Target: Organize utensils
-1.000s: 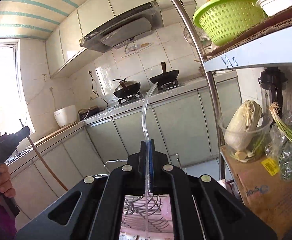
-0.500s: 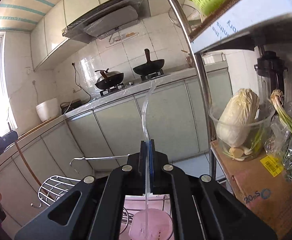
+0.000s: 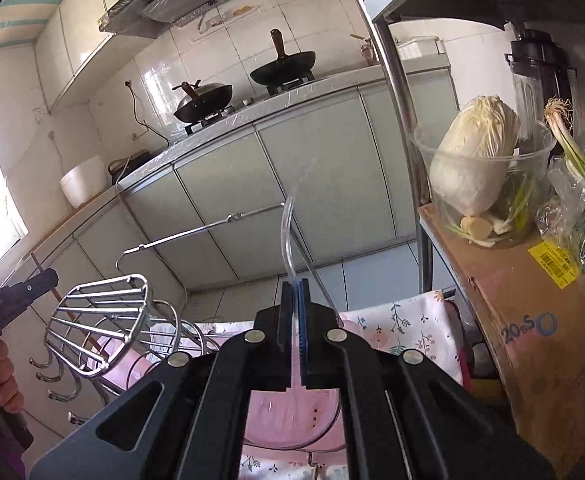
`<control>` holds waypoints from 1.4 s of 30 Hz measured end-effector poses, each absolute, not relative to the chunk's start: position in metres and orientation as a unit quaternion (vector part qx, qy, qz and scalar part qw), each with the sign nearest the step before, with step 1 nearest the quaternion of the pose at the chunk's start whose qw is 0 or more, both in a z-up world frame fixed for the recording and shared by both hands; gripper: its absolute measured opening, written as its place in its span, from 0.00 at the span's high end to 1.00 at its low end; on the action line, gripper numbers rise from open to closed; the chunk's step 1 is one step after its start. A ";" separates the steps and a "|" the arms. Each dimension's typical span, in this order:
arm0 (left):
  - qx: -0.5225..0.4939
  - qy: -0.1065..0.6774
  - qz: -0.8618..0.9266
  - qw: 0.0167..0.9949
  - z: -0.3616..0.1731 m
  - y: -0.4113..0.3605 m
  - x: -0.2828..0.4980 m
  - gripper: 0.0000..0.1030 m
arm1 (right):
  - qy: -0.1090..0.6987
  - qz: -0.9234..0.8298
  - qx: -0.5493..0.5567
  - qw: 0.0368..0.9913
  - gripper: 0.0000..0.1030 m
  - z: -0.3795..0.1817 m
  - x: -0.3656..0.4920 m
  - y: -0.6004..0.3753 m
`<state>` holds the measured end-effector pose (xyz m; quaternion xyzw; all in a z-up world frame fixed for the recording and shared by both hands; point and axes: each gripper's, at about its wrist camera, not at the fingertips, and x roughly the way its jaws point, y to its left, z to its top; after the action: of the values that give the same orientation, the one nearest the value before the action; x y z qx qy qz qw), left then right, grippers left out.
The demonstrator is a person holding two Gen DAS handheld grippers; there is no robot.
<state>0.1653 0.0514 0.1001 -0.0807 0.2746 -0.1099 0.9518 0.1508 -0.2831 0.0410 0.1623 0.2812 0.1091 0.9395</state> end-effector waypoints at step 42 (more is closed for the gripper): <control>-0.124 0.288 -0.071 0.947 0.084 0.091 0.092 0.59 | 0.322 0.087 0.144 0.932 0.69 0.047 0.088 -0.290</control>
<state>0.0918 0.0913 0.0835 -0.1242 0.2875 -0.0712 0.9470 0.0878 -0.2901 0.0474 0.1438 0.3215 0.0871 0.9319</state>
